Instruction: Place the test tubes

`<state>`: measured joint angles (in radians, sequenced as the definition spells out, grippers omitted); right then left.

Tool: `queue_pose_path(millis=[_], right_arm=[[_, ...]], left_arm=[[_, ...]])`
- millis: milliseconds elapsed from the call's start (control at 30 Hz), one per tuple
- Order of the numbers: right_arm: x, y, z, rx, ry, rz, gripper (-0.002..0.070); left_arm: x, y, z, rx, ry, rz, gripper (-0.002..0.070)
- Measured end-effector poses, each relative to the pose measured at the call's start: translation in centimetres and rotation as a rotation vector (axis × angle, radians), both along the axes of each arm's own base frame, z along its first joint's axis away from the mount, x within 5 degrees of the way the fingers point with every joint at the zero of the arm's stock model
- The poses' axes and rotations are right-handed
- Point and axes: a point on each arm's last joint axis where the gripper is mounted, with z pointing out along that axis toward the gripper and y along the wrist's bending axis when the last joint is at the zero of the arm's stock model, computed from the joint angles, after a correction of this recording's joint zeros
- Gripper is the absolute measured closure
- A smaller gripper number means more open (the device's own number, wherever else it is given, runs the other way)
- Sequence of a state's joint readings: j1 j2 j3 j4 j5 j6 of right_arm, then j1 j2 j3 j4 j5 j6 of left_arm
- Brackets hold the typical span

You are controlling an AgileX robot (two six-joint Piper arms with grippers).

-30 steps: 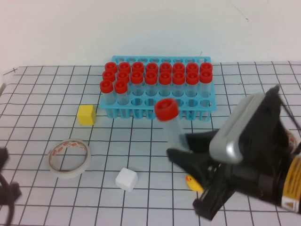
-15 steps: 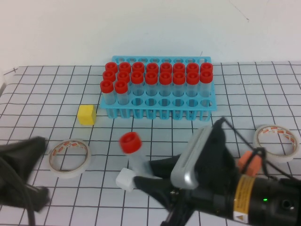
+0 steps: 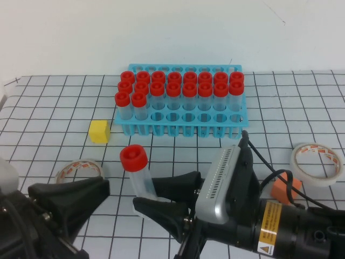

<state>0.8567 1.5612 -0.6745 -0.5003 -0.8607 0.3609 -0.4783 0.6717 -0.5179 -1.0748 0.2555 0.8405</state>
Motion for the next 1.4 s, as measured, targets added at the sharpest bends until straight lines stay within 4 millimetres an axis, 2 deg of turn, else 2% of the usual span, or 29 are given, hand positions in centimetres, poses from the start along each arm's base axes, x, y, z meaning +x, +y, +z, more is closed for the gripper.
queue_pose_path(millis=[67,133,233,333,400,467,667,733,800,867,967,1400], right_arm=[[0.0,0.0,0.0,0.001,0.001,-0.001,0.0443],[0.0,0.0,0.0,-0.002,-0.002,0.003,0.0443],[-0.2,0.1,-0.1,-0.015,-0.017,0.023,0.0443],[-0.4,0.1,-0.1,-0.028,-0.033,0.044,0.0443],[-0.5,0.2,-0.2,-0.039,-0.045,0.061,0.0443],[-0.7,0.2,-0.3,-0.053,-0.061,0.083,0.0443],[-0.9,0.3,-0.4,-0.059,-0.054,0.104,0.0443],[-0.9,0.3,-0.3,-0.055,-0.045,0.104,0.0443],[-0.9,0.3,-0.3,-0.053,-0.039,0.104,0.0443],[-0.9,0.3,-0.3,-0.052,-0.035,0.104,0.0443],[-0.9,0.3,-0.3,-0.051,-0.032,0.104,0.0443],[-0.9,0.3,-0.3,-0.035,-0.001,0.097,0.0432]], left_arm=[[-0.1,-0.1,0.1,-0.01,0.001,-0.011,0.0622],[-0.1,-0.1,0.2,-0.032,0.007,-0.014,0.0533],[-0.1,-0.2,0.4,-0.07,0.013,-0.016,0.0315],[-0.1,-0.3,0.5,-0.097,0.015,-0.019,0.0153],[-0.1,-0.4,0.6,-0.115,0.023,-0.024,0.0102],[0.1,-0.6,0.5,-0.127,0.035,-0.037,0.0081],[1.1,-1.5,-0.1,-0.143,0.076,-0.061,0.0067],[1.4,-1.6,-0.2,-0.142,0.073,-0.064,0.0083],[1.6,-1.7,-0.2,-0.148,0.068,-0.064,0.0137],[1.6,-1.7,-0.1,-0.158,0.06,-0.063,0.0222],[1.6,-1.7,0.0,-0.152,0.041,-0.065,0.0402],[1.6,-1.8,0.1,-0.124,0.003,-0.078,0.0407]])
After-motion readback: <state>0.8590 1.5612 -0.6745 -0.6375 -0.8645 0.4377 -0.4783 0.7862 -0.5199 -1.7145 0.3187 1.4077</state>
